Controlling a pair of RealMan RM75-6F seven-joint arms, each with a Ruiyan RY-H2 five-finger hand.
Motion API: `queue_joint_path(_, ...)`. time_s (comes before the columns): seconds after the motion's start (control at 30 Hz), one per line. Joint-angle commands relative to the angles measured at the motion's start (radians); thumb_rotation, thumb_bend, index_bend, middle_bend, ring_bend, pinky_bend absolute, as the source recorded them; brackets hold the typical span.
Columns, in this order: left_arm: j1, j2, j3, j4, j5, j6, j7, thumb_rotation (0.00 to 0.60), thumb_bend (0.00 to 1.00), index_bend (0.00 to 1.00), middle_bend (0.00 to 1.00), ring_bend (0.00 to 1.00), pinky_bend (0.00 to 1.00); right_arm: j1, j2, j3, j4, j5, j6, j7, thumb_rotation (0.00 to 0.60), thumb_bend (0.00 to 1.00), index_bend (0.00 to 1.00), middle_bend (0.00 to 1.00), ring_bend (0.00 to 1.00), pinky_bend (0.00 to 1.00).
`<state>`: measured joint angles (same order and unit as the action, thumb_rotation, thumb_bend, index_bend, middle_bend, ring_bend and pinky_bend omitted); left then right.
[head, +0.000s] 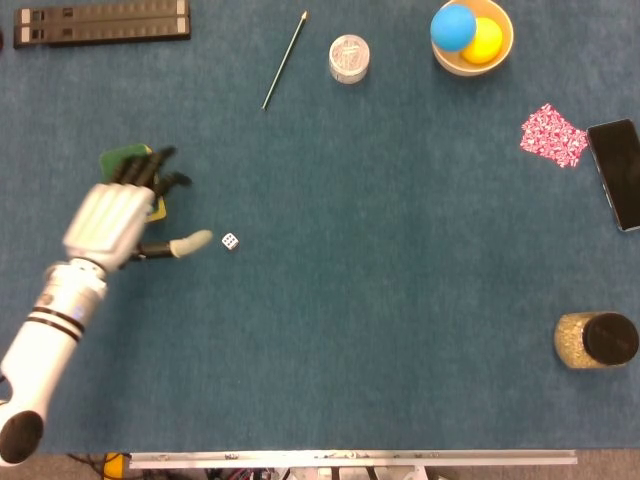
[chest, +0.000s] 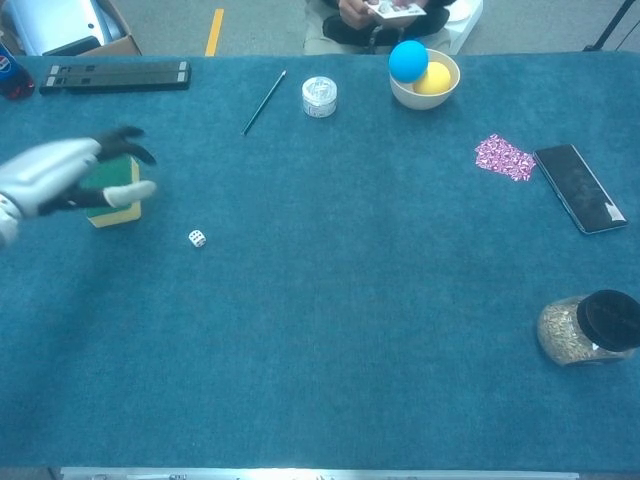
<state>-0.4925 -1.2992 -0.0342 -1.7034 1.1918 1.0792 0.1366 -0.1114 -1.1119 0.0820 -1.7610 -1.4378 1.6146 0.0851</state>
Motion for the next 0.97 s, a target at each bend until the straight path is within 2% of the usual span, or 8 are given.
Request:
queue_joint_path(0.03,0.055,0.046,-0.023,-0.012,0.026,0.089,-0.053,0.201,0.04,0.15,0.00,0.00,0.00,0.001,-0.001,0.002,0.001,0.002,0.000,-0.001,0.600,0.29,0.32,0.22,0.10,0.18)
queue_joint_path(0.13,0.099,0.070,-0.026,-0.018,0.051,0.162,-0.090,0.242,0.04,0.15,0.00,0.00,0.00,0.003,-0.004,0.003,0.003,0.003,-0.002,-0.007,0.600,0.29,0.32,0.22,0.10,0.18)
queue_joint_path(0.23,0.151,0.090,-0.022,-0.022,0.071,0.242,-0.105,0.358,0.04,0.15,0.01,0.00,0.00,0.006,-0.007,0.005,0.001,0.004,-0.004,-0.010,0.600,0.29,0.32,0.22,0.10,0.18)
queue_joint_path(0.3,0.190,0.105,-0.019,-0.030,0.075,0.290,-0.121,0.391,0.04,0.15,0.01,0.00,0.00,0.009,-0.007,0.007,0.000,0.004,-0.008,-0.012,0.600,0.29,0.32,0.22,0.10,0.18)
queue_joint_path(0.4,0.241,0.126,-0.003,-0.040,0.090,0.349,-0.130,0.492,0.04,0.16,0.02,0.00,0.00,0.013,-0.006,0.010,-0.004,0.005,-0.011,-0.018,0.600,0.29,0.32,0.22,0.10,0.18)
queue_joint_path(0.6,0.322,0.158,0.038,-0.070,0.129,0.425,-0.116,0.499,0.04,0.16,0.02,0.00,0.00,0.019,-0.018,0.007,-0.005,0.008,-0.022,-0.034,0.600,0.29,0.32,0.22,0.10,0.18)
queue_joint_path(0.97,0.383,0.145,0.019,-0.081,0.158,0.489,-0.129,0.497,0.04,0.16,0.02,0.00,0.00,0.028,-0.026,0.011,-0.013,-0.012,-0.015,-0.038,0.600,0.29,0.32,0.22,0.10,0.18)
